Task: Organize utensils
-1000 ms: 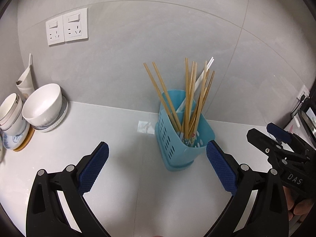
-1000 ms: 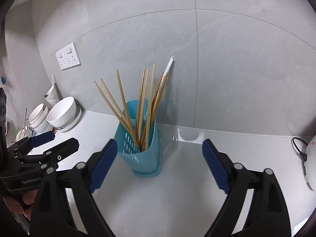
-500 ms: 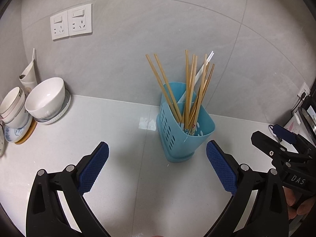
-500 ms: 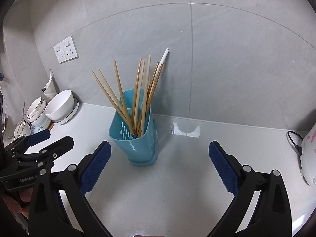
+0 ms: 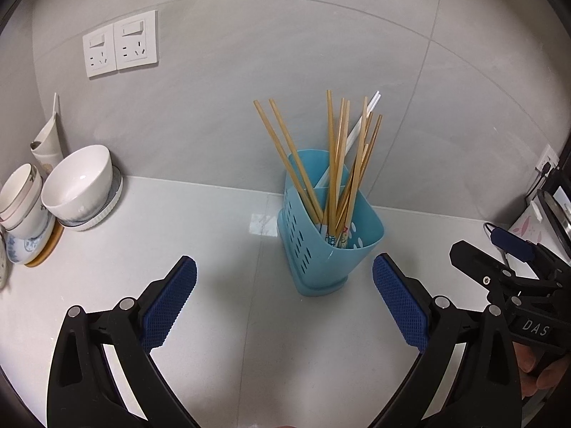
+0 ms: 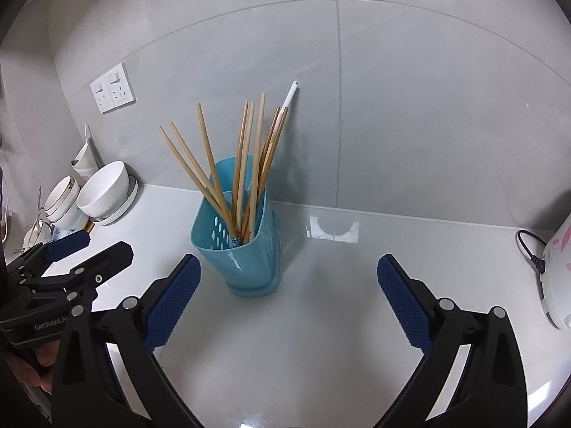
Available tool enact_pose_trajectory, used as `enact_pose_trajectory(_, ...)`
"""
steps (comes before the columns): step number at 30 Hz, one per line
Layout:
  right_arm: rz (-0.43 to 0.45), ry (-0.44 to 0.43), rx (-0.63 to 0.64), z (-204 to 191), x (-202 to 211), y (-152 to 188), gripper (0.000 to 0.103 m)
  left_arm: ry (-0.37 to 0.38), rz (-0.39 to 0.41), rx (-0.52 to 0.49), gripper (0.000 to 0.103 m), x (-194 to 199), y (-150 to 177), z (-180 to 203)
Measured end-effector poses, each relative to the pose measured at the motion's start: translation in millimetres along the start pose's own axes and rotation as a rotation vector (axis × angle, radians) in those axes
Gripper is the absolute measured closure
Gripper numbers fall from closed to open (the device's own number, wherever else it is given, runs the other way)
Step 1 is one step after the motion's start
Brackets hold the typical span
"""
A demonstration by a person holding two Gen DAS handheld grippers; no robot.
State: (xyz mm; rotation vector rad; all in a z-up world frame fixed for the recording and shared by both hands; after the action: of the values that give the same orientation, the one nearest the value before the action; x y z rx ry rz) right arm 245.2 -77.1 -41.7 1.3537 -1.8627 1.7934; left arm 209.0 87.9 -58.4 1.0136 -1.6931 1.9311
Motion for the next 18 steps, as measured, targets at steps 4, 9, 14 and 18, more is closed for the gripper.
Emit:
enact_pose_trajectory(4, -0.004, 0.003, -0.002, 0.7, 0.0, 0.4, 0.008, 0.001, 0.004, -0.003, 0.006, 0.6, -0.7, 1.0)
enact_pose_trajectory(9, -0.006, 0.002, -0.007, 1.7, -0.6, -0.6, 0.008, 0.001, 0.001, -0.003, 0.006, 0.0, -0.8, 2.2)
enact_pose_trajectory(14, -0.007, 0.002, -0.005, 1.2, -0.6, -0.8, 0.008, 0.000, -0.002, 0.002, 0.006, 0.0, -0.3, 2.4)
enact_pose_trajectory(18, -0.009, 0.003, -0.006, 1.6, -1.1, -0.4, 0.008, -0.003, -0.003, 0.005, 0.006, 0.2, -0.3, 3.1)
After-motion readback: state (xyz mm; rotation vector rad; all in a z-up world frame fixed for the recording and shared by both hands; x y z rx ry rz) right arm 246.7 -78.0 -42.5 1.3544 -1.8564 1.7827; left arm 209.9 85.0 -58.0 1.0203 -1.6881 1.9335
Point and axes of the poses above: each gripper's, at about its wrist camera, not at the fingertips, and x roughly against the way its jaws point, z to its right, y to its underside, the point moved 10 cm from there along -x, roughly the way its jaws point, and after that the axes turned 9 degrees about -y, right-handed, at the moved point
